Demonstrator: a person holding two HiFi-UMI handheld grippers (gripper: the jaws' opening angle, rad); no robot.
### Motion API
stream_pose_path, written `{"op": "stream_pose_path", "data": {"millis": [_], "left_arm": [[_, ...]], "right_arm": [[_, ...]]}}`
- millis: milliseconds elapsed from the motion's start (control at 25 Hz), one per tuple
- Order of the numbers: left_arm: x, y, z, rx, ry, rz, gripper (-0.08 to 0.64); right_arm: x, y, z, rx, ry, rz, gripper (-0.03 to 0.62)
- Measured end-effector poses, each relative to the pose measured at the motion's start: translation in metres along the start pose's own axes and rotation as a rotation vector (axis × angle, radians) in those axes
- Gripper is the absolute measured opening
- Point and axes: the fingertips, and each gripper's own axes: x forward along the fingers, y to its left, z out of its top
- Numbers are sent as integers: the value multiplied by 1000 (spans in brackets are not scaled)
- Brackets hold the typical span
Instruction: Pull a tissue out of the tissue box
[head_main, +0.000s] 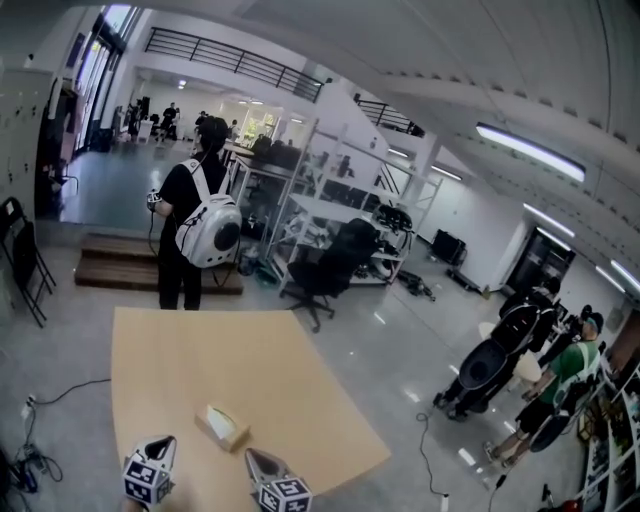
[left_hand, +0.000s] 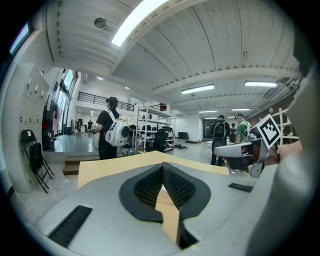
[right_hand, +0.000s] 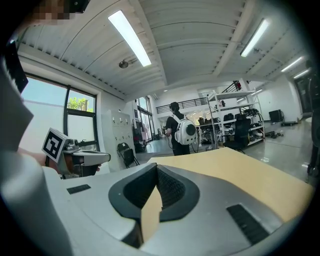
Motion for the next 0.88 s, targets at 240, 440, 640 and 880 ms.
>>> {"op": "stream_pose_path", "data": {"millis": [240,440,640,880], "left_arm": [[3,17,1,-16,-1,17,8],[2,22,1,-23,2,25,8],[4,34,1,-30,3,39,8],[14,45,-6,-33,15,58,8]], "right_arm": [[14,5,7,-9,10,7,11],[20,6,8,-14,24,4,9],[36,8,9,-20,32,16,11],[53,2,2,-10,46,32,11]]}}
